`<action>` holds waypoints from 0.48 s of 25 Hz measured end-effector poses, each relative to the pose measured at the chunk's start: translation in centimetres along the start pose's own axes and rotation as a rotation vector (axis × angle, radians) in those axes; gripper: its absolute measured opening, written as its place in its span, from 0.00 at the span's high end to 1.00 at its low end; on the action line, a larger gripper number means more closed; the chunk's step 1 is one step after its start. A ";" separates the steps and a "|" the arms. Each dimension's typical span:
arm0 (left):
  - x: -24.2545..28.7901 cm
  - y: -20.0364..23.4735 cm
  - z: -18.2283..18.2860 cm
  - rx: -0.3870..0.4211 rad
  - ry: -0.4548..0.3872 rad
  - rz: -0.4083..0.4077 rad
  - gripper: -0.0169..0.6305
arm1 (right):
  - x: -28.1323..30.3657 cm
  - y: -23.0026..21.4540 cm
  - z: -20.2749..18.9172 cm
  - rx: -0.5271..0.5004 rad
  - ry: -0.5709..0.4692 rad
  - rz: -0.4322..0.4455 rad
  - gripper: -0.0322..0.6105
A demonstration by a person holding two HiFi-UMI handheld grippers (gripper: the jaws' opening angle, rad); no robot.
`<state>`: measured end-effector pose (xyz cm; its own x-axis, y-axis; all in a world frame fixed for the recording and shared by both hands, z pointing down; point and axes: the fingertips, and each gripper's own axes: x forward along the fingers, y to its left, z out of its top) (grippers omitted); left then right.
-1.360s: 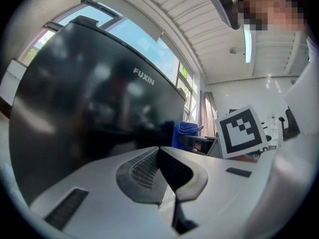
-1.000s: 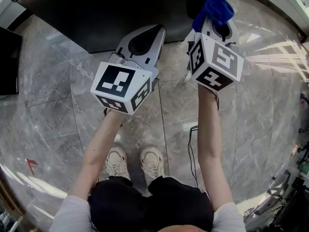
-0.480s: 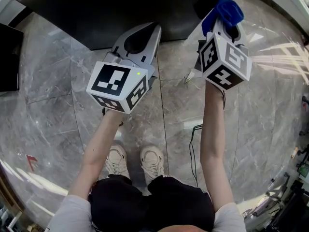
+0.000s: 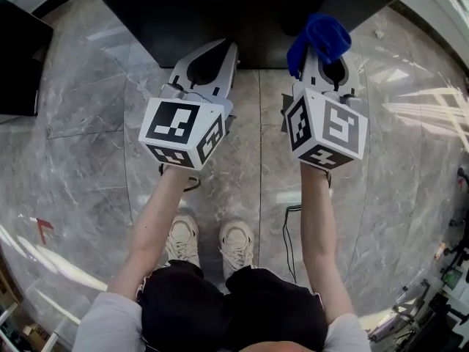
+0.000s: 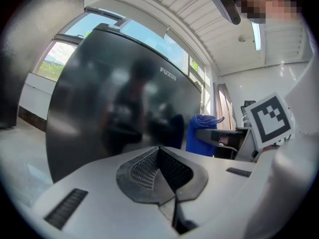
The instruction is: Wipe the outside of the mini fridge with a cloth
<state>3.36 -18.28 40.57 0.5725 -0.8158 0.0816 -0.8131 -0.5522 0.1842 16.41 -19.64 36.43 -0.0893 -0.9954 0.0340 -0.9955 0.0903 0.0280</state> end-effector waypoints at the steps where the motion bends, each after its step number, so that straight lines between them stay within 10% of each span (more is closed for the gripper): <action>1: -0.6 0.6 0.0 0.002 -0.001 0.015 0.97 | -0.1 1.5 0.2 0.001 -0.003 0.030 0.87; 12: -9.4 12.2 1.4 0.023 -0.033 0.294 0.97 | 1.0 17.8 -1.8 0.053 0.024 0.316 0.87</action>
<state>-12.06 -17.61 40.72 0.3091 -0.9461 0.0965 -0.9458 -0.2952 0.1353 -1.37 -18.93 38.72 -0.3940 -0.9174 0.0559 -0.9190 0.3923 -0.0395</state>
